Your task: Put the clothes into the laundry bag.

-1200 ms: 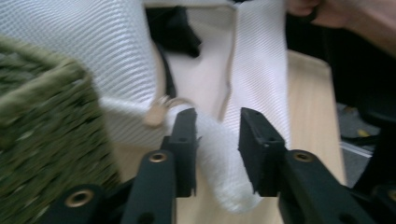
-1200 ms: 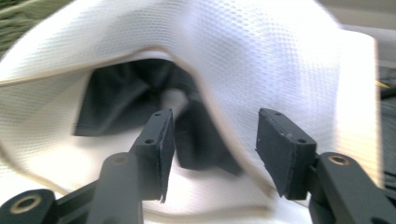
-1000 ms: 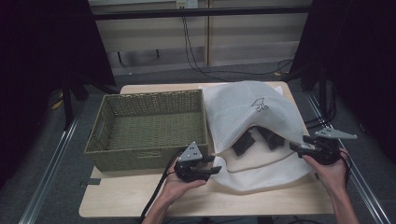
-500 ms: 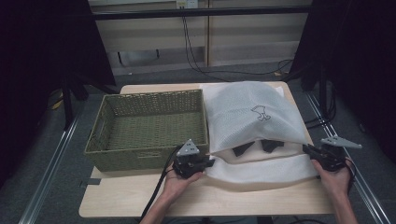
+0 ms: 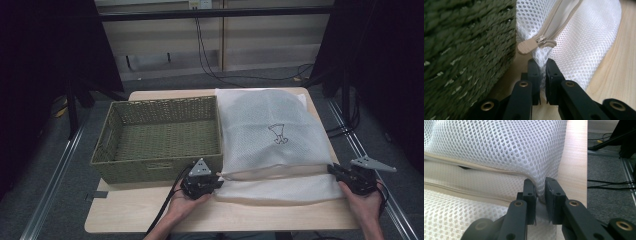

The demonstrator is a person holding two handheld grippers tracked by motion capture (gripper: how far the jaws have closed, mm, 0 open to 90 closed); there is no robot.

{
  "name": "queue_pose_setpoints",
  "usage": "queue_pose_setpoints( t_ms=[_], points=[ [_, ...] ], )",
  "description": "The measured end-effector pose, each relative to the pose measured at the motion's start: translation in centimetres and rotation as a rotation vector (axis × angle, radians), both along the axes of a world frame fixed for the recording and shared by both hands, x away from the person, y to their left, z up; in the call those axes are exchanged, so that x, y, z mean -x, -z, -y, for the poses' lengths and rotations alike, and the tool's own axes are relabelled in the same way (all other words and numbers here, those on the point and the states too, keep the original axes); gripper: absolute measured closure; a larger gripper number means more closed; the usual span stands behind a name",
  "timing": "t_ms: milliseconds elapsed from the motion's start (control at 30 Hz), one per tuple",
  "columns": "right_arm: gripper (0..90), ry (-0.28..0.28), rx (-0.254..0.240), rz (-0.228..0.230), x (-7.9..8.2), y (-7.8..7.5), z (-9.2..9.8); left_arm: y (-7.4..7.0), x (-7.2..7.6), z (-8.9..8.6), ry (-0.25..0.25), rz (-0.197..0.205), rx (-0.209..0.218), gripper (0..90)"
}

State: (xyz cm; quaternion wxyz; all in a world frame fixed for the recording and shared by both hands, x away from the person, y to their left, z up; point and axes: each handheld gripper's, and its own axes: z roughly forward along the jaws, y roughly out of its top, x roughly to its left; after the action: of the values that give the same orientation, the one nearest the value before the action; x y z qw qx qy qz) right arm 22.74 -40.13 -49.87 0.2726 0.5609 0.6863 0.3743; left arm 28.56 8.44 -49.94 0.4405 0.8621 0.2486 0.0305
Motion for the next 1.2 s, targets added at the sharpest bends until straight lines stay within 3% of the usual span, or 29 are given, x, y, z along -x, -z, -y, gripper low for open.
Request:
queue_pose_setpoints(
  t_ms=[133, 233, 300, 467, 533, 567, 733, 833, 1000, 1200],
  points=[
    [77.1, -0.013, 0.032, -0.022, -0.1, 0.6, -0.6, 0.4, 0.2, -0.1, 0.008, 0.045, -0.009, 80.9],
    [69.3, -0.025, 0.050, -0.041, -0.2, 0.8, -1.3, 0.5, 0.4, -0.5, 0.016, 0.041, 0.027, 75.4],
    [60.0, -0.032, 0.020, -0.029, 0.0, 0.6, -1.5, 0.0, 0.7, -1.2, 0.014, 0.075, 0.041, 67.2],
    [45.7, -0.061, -0.069, 0.040, 1.2, -0.8, -1.4, -1.3, 1.3, -3.4, -0.010, 0.097, 0.095, 52.5],
    [40.3, -0.062, -0.074, 0.072, 1.7, -1.3, -1.7, -1.6, 1.4, -4.4, -0.032, 0.106, 0.090, 46.3],
    [38.0, -0.065, -0.085, 0.081, 1.9, -1.5, -1.8, -1.7, 1.5, -5.0, -0.046, 0.102, 0.116, 41.8],
    [30.7, -0.099, -0.115, 0.124, 2.8, -2.6, -2.8, -1.8, 2.3, -7.4, -0.117, 0.120, 0.129, 29.0],
    [26.2, -0.121, -0.134, 0.154, 3.4, -3.3, -3.6, -1.9, 3.0, -9.2, -0.160, 0.160, 0.120, 24.5],
    [20.3, -0.133, -0.158, 0.159, 4.2, -3.2, -4.7, -1.9, 4.0, -11.9, -0.220, 0.205, 0.108, 19.0],
    [18.8, -0.144, -0.172, 0.138, 5.4, -2.4, -5.5, -1.0, 5.0, -15.5, -0.291, 0.204, 0.114, 12.3]
  ],
)
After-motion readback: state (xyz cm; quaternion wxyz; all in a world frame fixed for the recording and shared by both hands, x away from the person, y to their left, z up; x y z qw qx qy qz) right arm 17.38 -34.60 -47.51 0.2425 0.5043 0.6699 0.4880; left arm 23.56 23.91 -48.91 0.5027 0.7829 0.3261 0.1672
